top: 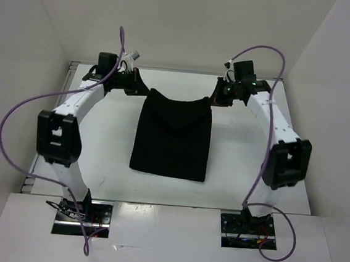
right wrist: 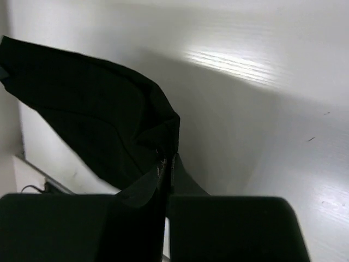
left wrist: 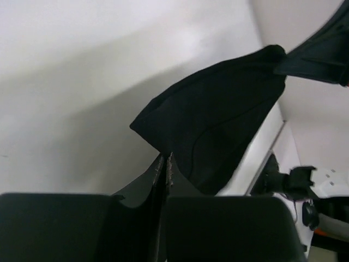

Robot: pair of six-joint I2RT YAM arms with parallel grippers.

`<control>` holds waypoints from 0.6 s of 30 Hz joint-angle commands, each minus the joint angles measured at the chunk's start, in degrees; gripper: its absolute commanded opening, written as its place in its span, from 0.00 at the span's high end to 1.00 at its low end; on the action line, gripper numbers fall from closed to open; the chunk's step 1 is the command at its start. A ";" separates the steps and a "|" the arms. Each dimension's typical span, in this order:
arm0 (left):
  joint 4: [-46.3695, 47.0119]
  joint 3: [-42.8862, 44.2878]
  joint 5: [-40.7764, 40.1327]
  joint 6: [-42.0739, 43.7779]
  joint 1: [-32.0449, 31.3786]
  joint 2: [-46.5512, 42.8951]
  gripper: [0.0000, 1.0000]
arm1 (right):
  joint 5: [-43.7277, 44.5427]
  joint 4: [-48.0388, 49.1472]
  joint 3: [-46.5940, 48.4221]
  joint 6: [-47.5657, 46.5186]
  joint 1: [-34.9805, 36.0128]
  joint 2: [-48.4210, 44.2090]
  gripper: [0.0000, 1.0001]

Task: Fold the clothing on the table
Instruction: Fold the skirt

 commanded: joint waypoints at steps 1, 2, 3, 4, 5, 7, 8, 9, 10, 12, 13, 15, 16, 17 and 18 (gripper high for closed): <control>3.04 6.64 -2.31 0.20 0.23 8.58 0.96 | 2.03 3.30 4.84 -1.78 -1.87 6.21 1.00; 3.83 8.23 -3.09 0.20 0.23 10.43 0.96 | 3.09 2.78 8.34 -2.39 -2.48 7.97 1.00; 4.62 10.94 -4.06 -0.67 0.23 13.23 0.96 | 3.63 2.78 9.94 -2.39 -2.49 11.39 1.00; 4.63 12.53 -4.07 -0.68 0.23 14.57 0.96 | 3.63 1.91 11.43 -2.39 -3.27 12.72 1.00; 4.63 14.03 -4.68 -0.68 0.23 16.93 0.96 | 4.33 1.90 13.27 -2.39 -3.98 13.87 1.00; 2.70 18.50 -5.30 0.02 0.23 19.23 0.96 | 5.81 2.51 13.29 -2.39 -3.98 15.20 1.00; 2.69 19.22 -5.30 0.02 0.23 20.54 0.94 | 5.83 3.21 13.82 -2.39 -3.98 15.20 1.00; 2.69 19.23 -5.30 0.02 0.23 20.56 0.94 | 5.83 3.22 13.82 -2.39 -3.98 15.81 1.00; 2.69 19.23 -5.30 0.02 0.83 21.25 0.94 | 5.83 3.22 13.82 -2.39 -4.59 15.81 1.00; 3.30 17.39 -5.30 0.02 0.84 20.56 0.94 | 5.83 3.22 12.51 -2.39 -4.60 14.77 1.00; 3.92 15.73 -5.30 0.02 0.84 19.95 0.94 | 5.83 3.22 11.46 -2.39 -4.60 13.19 1.00; 6.72 9.34 -5.30 0.02 0.84 17.05 0.93 | 5.30 5.14 6.54 -2.39 -4.60 11.25 1.00; 7.52 7.21 -4.78 -0.50 0.84 16.08 0.93 | 5.30 5.15 2.78 -1.87 -4.60 9.24 1.00; 8.75 5.10 -4.77 -0.50 0.84 14.16 0.93 | 5.30 5.93 1.01 -1.87 -4.60 8.35 1.00; 9.28 3.16 -4.77 -0.50 0.84 13.36 0.93 | 5.30 5.94 -0.58 -1.87 -4.60 7.73 1.00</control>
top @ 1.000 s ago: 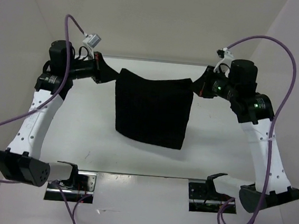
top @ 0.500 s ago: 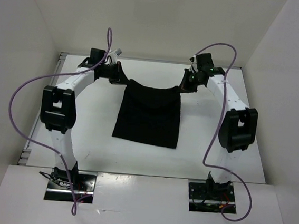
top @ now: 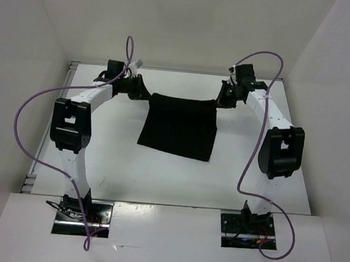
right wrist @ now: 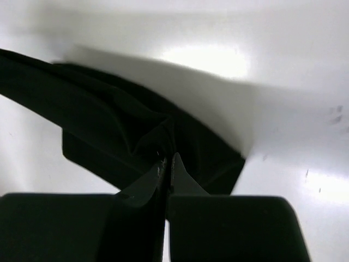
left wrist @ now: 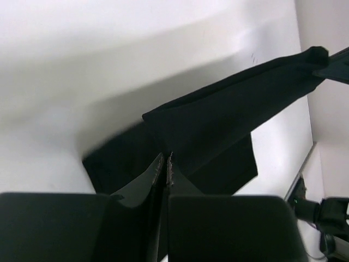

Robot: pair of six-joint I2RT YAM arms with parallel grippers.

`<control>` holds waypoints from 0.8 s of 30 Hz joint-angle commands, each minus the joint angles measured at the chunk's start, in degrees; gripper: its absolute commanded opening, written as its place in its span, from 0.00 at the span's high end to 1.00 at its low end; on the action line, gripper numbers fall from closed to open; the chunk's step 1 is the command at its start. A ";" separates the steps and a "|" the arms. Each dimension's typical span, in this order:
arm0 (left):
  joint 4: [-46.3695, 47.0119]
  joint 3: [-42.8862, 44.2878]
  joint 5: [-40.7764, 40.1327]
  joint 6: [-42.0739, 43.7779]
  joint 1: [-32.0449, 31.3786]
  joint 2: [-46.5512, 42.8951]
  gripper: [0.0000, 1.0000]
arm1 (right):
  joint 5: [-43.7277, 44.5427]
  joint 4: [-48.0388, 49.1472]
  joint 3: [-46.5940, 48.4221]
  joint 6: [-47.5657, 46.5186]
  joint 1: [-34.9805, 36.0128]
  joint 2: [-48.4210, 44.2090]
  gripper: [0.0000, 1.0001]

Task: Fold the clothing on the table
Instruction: Fold the skirt

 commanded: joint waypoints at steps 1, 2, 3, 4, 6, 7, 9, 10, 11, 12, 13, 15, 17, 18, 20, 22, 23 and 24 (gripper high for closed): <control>4.04 -7.98 0.69 -0.09 0.62 -5.38 0.93 | 0.80 2.12 -6.83 -0.47 -0.25 -6.41 1.00; 4.74 -9.85 0.69 -0.09 0.62 -6.69 0.93 | 0.80 2.12 -8.25 -0.47 -0.25 -6.94 1.00; 5.26 -11.52 0.69 -0.09 0.62 -6.70 0.93 | 0.28 2.64 -9.66 -0.47 -0.25 -7.47 1.00; 5.27 -13.10 -0.18 -0.09 0.62 -7.40 0.93 | 0.27 2.64 -12.54 -0.47 -0.25 -8.52 1.00; 5.88 -17.06 -0.19 0.43 0.62 -7.41 0.93 | -1.13 2.64 -16.33 -0.47 -0.25 -9.58 1.00; 5.88 -17.60 -0.71 0.44 0.62 -7.41 0.93 | -1.14 2.64 -17.66 -0.47 -0.25 -10.28 1.00; 4.13 -17.60 -1.32 0.44 0.62 -7.41 0.93 | -1.14 2.64 -20.90 0.15 -0.25 -12.83 1.00; 3.52 -16.99 -1.33 0.96 0.62 -7.41 0.93 | -1.14 2.03 -21.71 0.15 -0.25 -14.14 1.00; 2.90 -16.99 -1.33 0.97 0.62 -7.41 0.93 | -1.14 2.03 -23.11 0.15 -0.25 -14.68 1.00; 2.90 -17.68 -1.94 0.97 0.62 -8.62 0.93 | -1.14 1.25 -23.73 0.15 -0.25 -15.29 1.00; 2.37 -17.69 -1.94 0.97 0.62 -8.64 0.93 | -1.14 0.72 -24.34 0.15 -0.25 -16.51 1.00; 2.37 -19.35 -2.47 0.97 0.62 -10.39 0.93 | -1.66 0.71 -25.49 0.15 -0.25 -17.14 1.00; 1.14 -19.97 -3.25 0.97 0.62 -11.00 0.93 | -2.19 0.18 -26.98 0.15 0.27 -18.80 1.00; 0.53 -19.98 -3.26 0.97 0.62 -11.62 0.93 | -2.19 -0.43 -26.99 0.15 0.28 -18.81 1.00; 0.00 -20.50 -3.79 0.97 0.62 -12.15 0.93 | -2.89 -1.04 -27.51 0.15 0.28 -19.43 1.00; -0.53 -21.12 -4.32 0.97 0.62 -12.77 0.93 | -4.12 -1.74 -28.12 0.15 0.28 -19.95 1.00; -0.53 -21.64 -4.32 0.97 0.62 -13.38 0.93 | -4.12 -1.75 -28.65 0.15 0.80 -19.95 1.00; -1.31 -21.65 -4.32 1.57 0.62 -13.38 0.93 | -4.12 -1.75 -28.66 0.15 0.81 -19.95 1.00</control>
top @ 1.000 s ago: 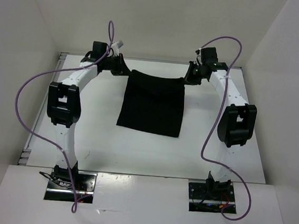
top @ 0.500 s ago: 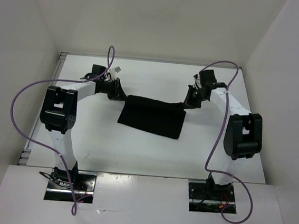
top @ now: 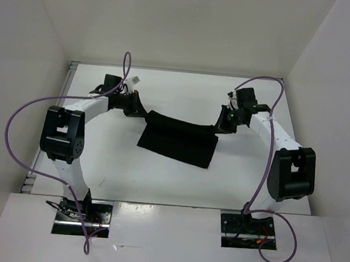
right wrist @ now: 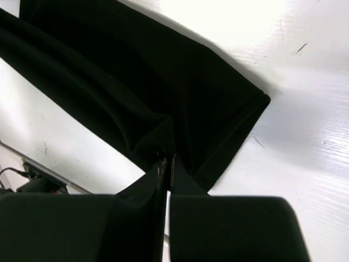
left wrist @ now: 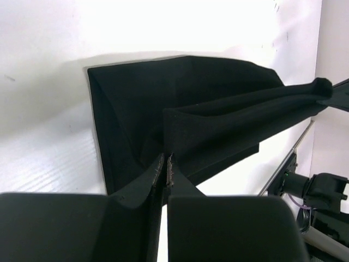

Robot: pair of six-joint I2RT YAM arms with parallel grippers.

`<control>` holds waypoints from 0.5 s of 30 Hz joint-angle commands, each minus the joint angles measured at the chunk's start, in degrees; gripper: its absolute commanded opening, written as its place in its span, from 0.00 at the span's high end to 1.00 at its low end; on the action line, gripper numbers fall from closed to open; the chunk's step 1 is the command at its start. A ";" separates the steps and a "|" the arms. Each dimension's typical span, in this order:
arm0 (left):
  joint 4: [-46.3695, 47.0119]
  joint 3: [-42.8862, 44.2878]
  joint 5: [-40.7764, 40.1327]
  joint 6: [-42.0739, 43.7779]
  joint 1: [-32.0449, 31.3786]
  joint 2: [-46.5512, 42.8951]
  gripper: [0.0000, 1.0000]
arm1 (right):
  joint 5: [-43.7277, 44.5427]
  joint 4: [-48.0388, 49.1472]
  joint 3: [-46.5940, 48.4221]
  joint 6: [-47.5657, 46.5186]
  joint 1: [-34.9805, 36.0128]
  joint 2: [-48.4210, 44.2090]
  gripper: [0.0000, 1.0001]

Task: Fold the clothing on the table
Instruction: Fold the skirt

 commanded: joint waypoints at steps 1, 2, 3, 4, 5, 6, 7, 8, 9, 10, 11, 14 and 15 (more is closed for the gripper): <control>-1.06 -1.01 -2.92 2.50 0.91 -2.43 0.93 | 0.27 -3.30 -1.86 -0.88 0.15 -3.01 1.00; -1.93 -1.01 -2.92 2.50 0.91 -3.04 0.93 | -0.69 -3.31 -2.39 -0.88 0.15 -3.02 1.00; -2.98 -1.01 -2.92 2.50 0.91 -3.05 0.93 | -0.70 -3.91 -2.39 -0.88 0.67 -3.02 1.00; -3.60 -1.53 -3.61 3.11 0.91 -3.57 0.93 | -1.22 -3.92 -3.09 -0.88 0.68 -3.02 1.00; -5.00 -1.54 -3.62 3.11 0.91 -3.58 0.92 | -1.23 -5.23 -3.09 -0.88 1.37 -3.02 1.00; -6.06 -1.54 -4.14 3.64 0.91 -4.10 0.92 | -1.23 -5.24 -3.09 -0.88 1.38 -3.02 1.00; -7.37 -1.54 -4.15 3.64 0.91 -4.10 0.89 | -1.23 -6.20 -3.88 -0.88 2.25 -3.02 1.00; -11.04 -1.54 -4.84 3.64 0.91 -4.10 0.83 | -1.92 -7.42 -4.49 -0.88 3.13 -3.02 1.00; -13.08 -1.54 -4.85 3.64 0.91 -3.49 0.77 | -1.93 -8.13 -4.50 -0.18 3.14 -2.50 1.00; -15.01 -1.54 -5.55 4.16 0.91 -3.49 0.70 | -2.54 -8.92 -5.28 -0.18 3.84 -2.49 0.84; -17.64 -2.32 -6.86 4.17 0.91 -3.49 0.64 | -3.16 -11.02 -5.81 -0.18 3.84 -2.49 0.65; -20.99 -4.52 -10.56 4.78 -0.59 -6.64 0.57 | -3.16 -13.67 -6.52 -0.18 4.37 -3.89 0.55; -21.79 -5.31 -10.56 4.78 -0.59 -7.61 0.57 | -2.20 -16.03 -5.39 0.61 4.37 -5.72 0.55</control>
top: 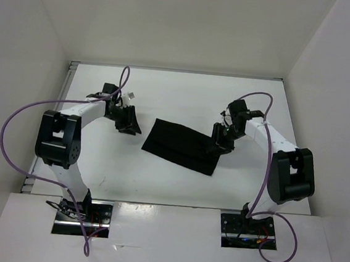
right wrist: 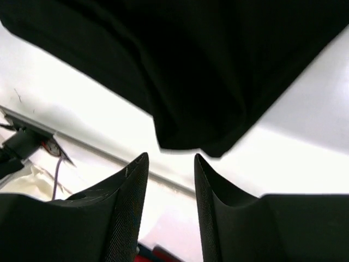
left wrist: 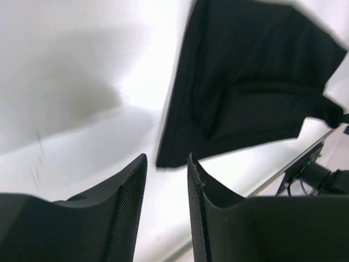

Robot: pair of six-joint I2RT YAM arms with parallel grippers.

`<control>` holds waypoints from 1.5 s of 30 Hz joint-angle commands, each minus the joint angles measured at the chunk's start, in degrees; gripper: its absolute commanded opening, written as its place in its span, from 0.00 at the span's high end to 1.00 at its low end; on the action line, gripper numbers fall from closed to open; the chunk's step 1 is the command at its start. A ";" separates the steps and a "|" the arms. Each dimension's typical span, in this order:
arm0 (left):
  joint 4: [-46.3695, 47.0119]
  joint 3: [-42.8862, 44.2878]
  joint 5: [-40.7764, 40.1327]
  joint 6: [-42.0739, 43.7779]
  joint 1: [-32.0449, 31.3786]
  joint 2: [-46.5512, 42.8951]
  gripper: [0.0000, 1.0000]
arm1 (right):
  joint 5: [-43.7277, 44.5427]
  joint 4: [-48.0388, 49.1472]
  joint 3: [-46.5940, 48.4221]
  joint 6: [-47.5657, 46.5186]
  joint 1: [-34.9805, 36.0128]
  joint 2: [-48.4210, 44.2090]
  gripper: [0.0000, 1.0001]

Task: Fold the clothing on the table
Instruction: Fold the skirt

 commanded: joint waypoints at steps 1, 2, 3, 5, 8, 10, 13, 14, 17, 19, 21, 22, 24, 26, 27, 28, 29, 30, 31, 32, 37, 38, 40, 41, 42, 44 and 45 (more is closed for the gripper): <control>-7.20 -1.52 -2.74 1.79 -0.76 -7.34 0.57 | 0.06 -7.93 1.68 1.07 0.72 -6.09 0.55; -7.20 -1.52 -2.74 1.79 -0.76 -8.76 0.57 | 0.06 -10.21 4.30 1.08 0.72 -7.23 0.54; -7.90 -1.52 -3.26 1.79 -0.76 -10.86 0.55 | 0.67 -11.28 5.71 2.21 0.72 -9.07 0.53; -8.61 1.37 -3.79 1.79 -0.76 -10.89 0.55 | 3.46 -12.08 9.14 3.36 0.72 -9.61 0.54; -6.51 7.78 0.32 1.79 -1.29 -8.35 0.60 | 5.41 -7.53 9.68 5.82 0.72 -8.92 0.72; -2.82 11.30 6.03 0.83 -1.90 -4.31 0.77 | 4.63 -1.55 9.68 6.43 0.72 -5.06 0.85; -1.66 20.43 12.53 1.52 -3.83 3.33 1.00 | 0.69 5.66 10.64 6.44 0.72 1.16 0.96; -2.71 26.46 14.47 2.40 -4.36 7.79 1.00 | -0.29 6.63 11.43 6.96 1.33 2.59 1.00; -4.57 32.39 17.30 2.40 -5.77 14.13 1.00 | -1.43 10.06 13.81 6.96 2.74 6.64 1.00; -4.57 35.83 18.61 2.40 -7.52 16.79 1.00 | -2.22 11.38 14.77 6.96 3.44 9.61 1.00; -5.80 37.41 18.62 1.88 -8.40 20.39 1.00 | -3.37 13.05 15.40 6.96 4.05 11.30 1.00; -5.80 37.42 18.62 1.88 -9.02 21.10 1.00 | -4.07 13.75 15.40 6.96 4.06 12.09 1.00; -6.33 37.42 18.00 2.49 -10.08 22.42 1.00 | -4.60 14.29 15.92 7.49 4.59 14.37 1.00; -6.33 35.50 17.48 2.49 -11.48 23.91 1.00 | -4.60 14.82 16.45 7.49 5.11 16.74 1.00; -6.33 34.96 17.48 3.01 -11.48 23.92 1.00 | -5.12 15.43 16.45 7.49 5.11 17.45 1.00; -6.33 34.44 17.48 3.02 -12.01 24.44 1.00 | -5.13 15.43 16.45 7.49 5.72 18.15 1.00; -6.33 33.91 16.17 3.54 -12.01 24.45 1.00 | -5.13 15.43 16.45 8.01 5.73 18.86 1.00; -6.93 33.38 16.16 3.55 -12.62 24.97 1.00 | -5.13 15.95 16.97 8.02 6.34 19.99 1.00; -6.94 32.59 15.20 4.16 -13.15 24.97 1.00 | -5.13 15.96 16.98 8.02 6.95 20.53 1.00; -7.55 32.59 14.15 4.16 -13.15 25.50 1.00 | -5.13 15.96 16.98 8.02 6.96 20.53 1.00; -7.56 31.27 11.94 4.69 -13.15 27.43 1.00 | -5.66 17.10 16.46 8.02 8.27 23.60 1.00; -7.56 31.27 10.98 4.69 -13.68 28.13 1.00 | -5.66 17.62 16.45 8.02 8.28 23.61 1.00; -7.56 31.27 10.27 4.69 -13.68 29.01 1.00 | -5.66 17.63 16.45 8.02 8.89 24.14 1.00; -7.56 31.27 9.49 4.69 -13.68 29.80 1.00 | -5.66 18.15 15.84 8.02 9.42 24.14 1.00; -7.56 31.27 8.61 4.69 -13.68 29.81 1.00 | -5.66 18.16 15.84 8.02 9.42 24.66 1.00; -7.56 31.79 7.73 4.08 -14.21 31.21 1.00 | -5.66 18.77 15.84 8.02 9.94 24.66 1.00; -7.56 31.79 7.02 4.07 -14.21 31.21 1.00 | -5.66 19.29 15.31 8.02 9.95 24.66 1.00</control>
